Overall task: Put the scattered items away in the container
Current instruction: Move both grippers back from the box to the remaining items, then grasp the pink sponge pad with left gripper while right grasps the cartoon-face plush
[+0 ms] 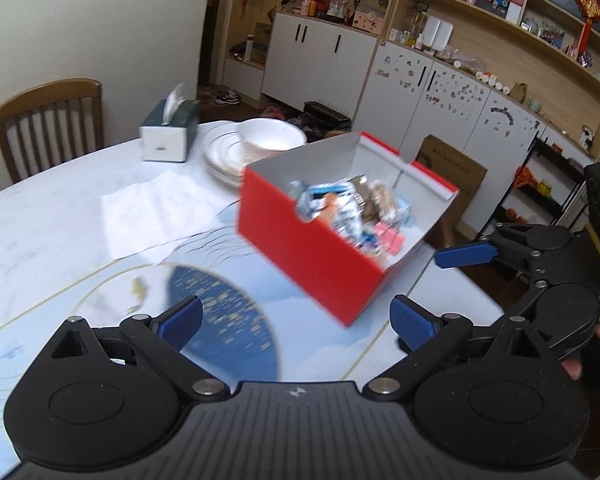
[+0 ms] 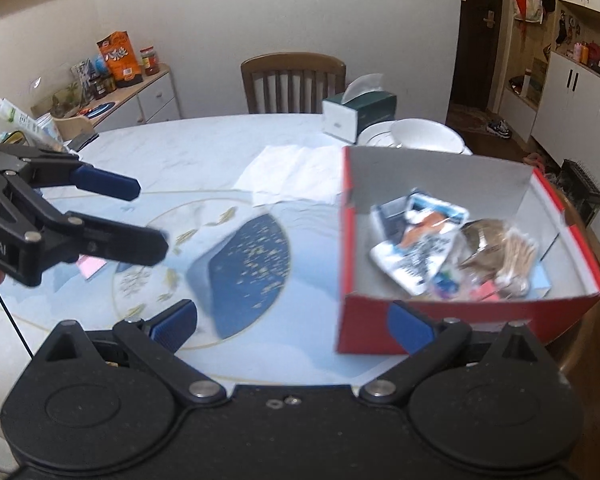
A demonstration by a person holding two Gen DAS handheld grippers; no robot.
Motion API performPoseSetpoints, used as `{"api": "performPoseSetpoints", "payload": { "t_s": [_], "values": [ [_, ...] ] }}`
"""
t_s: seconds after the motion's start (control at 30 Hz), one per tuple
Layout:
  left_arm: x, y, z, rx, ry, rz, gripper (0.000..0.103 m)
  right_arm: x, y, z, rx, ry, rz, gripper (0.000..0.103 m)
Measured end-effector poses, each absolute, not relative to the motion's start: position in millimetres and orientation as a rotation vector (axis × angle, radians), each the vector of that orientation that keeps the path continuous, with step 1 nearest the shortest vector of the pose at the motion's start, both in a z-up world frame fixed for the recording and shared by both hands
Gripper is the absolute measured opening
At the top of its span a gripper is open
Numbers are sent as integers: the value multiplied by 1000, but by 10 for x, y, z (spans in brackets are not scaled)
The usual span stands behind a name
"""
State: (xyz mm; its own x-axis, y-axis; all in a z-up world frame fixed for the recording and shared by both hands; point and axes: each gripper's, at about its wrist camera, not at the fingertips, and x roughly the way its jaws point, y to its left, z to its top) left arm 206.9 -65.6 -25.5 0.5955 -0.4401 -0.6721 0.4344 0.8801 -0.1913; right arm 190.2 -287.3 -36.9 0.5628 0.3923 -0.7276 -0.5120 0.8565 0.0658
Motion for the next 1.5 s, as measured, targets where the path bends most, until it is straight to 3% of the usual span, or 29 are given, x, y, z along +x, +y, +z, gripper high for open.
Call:
{"api": "performPoseSetpoints", "payload": {
  "t_s": [0.83,1.27,1.33,1.5],
  "values": [
    [1852,940,-1234,117,893,-255,100,1194,-1529,-982,-245,936,607,101],
    [2069,1211,-1500,49,938,-211,99,1159,-1238,-1195,-286,993,616,95],
    [2090,1200,-1512,41,938,-210,96,1176,-1225,-1217,-284,1000,615,93],
    [2110,1180,-1548,34,947,-215,75,1195,-1182,-1257,-295,1015,621,88]
  ]
}}
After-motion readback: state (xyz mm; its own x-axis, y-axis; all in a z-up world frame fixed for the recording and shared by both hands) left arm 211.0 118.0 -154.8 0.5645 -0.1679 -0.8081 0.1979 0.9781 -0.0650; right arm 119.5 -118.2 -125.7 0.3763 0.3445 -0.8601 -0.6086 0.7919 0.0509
